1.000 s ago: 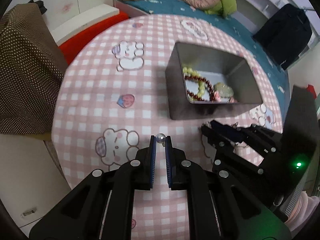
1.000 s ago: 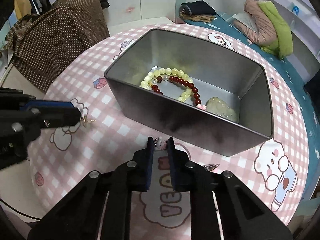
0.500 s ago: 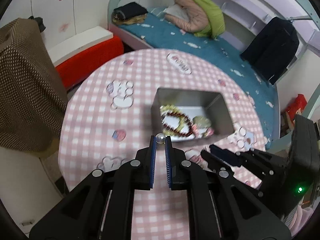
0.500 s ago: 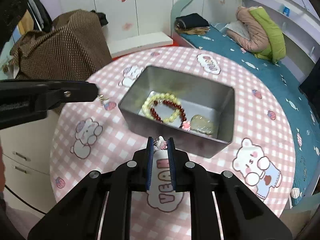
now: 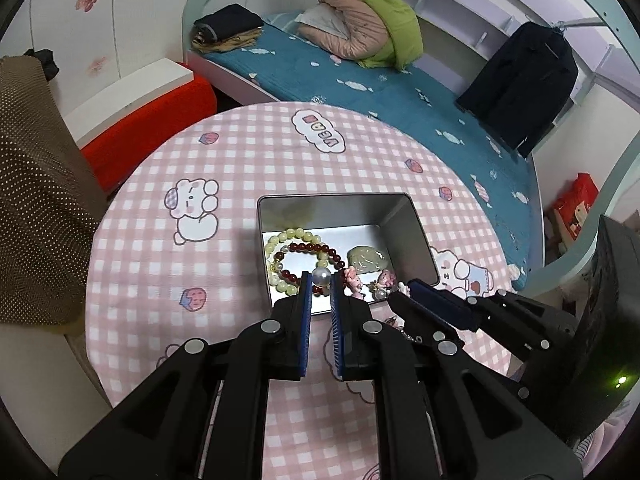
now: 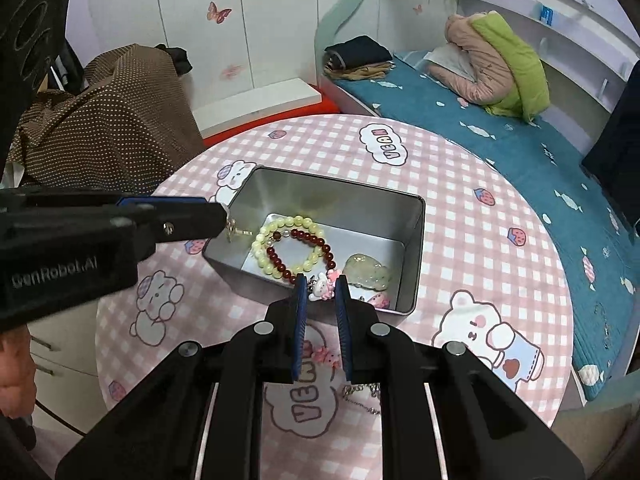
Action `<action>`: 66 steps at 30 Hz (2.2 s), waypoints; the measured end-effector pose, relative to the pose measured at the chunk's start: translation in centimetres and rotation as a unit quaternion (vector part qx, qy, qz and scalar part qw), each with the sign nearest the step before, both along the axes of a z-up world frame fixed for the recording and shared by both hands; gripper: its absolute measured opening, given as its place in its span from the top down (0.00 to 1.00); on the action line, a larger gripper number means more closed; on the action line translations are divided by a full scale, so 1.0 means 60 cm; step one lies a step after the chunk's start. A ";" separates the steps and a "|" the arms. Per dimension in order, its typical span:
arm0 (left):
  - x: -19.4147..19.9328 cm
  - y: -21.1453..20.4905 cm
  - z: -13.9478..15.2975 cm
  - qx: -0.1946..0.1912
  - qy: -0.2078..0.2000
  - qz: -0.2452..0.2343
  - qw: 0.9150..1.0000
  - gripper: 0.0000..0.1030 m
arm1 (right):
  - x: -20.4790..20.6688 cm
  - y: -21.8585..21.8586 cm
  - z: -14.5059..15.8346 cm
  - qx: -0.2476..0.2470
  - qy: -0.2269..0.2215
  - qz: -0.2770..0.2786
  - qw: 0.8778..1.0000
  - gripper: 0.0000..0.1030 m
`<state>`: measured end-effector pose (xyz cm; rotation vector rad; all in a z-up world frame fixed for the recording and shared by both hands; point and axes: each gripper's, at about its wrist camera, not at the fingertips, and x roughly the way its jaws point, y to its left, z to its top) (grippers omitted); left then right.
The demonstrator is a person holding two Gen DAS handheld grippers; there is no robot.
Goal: Organize jewelry
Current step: 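Carry the pearl earring with the left gripper over the box while the right carries the pink charm, then open the left gripper to drop the pearl earring in the box while the right drops the pink charm, then move both grippers back to the last charm and silver chain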
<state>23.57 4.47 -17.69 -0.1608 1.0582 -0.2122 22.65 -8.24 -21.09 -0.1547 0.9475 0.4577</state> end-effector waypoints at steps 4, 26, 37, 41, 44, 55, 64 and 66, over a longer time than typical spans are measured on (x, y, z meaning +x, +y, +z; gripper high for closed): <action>0.007 0.000 -0.015 -0.003 0.017 -0.002 1.000 0.91 | 0.010 0.005 -0.006 -0.001 0.008 0.005 1.000 0.87; 0.014 -0.001 -0.029 -0.001 0.040 -0.002 0.999 0.64 | 0.025 -0.009 -0.008 0.004 0.020 -0.023 1.000 0.65; -0.013 -0.008 -0.011 0.005 0.014 -0.005 1.000 0.44 | -0.003 -0.053 0.031 -0.011 -0.044 -0.097 0.994 0.65; -0.027 -0.018 -0.012 0.017 0.014 -0.019 1.000 0.42 | 0.001 -0.099 0.023 0.009 -0.021 -0.155 0.988 0.65; -0.039 -0.025 -0.020 0.015 0.020 -0.032 0.999 0.42 | -0.006 -0.119 0.012 0.003 -0.013 -0.170 0.985 0.60; -0.052 -0.067 -0.097 0.013 0.089 -0.079 0.993 0.42 | -0.053 -0.128 -0.042 -0.008 0.043 -0.162 0.986 0.45; -0.033 -0.075 -0.130 0.001 0.110 -0.095 0.989 0.47 | -0.058 -0.103 -0.074 -0.023 0.032 -0.101 0.994 0.50; -0.030 -0.078 -0.130 0.007 0.109 -0.102 0.989 0.47 | -0.052 -0.094 -0.080 -0.030 0.033 -0.080 0.996 0.59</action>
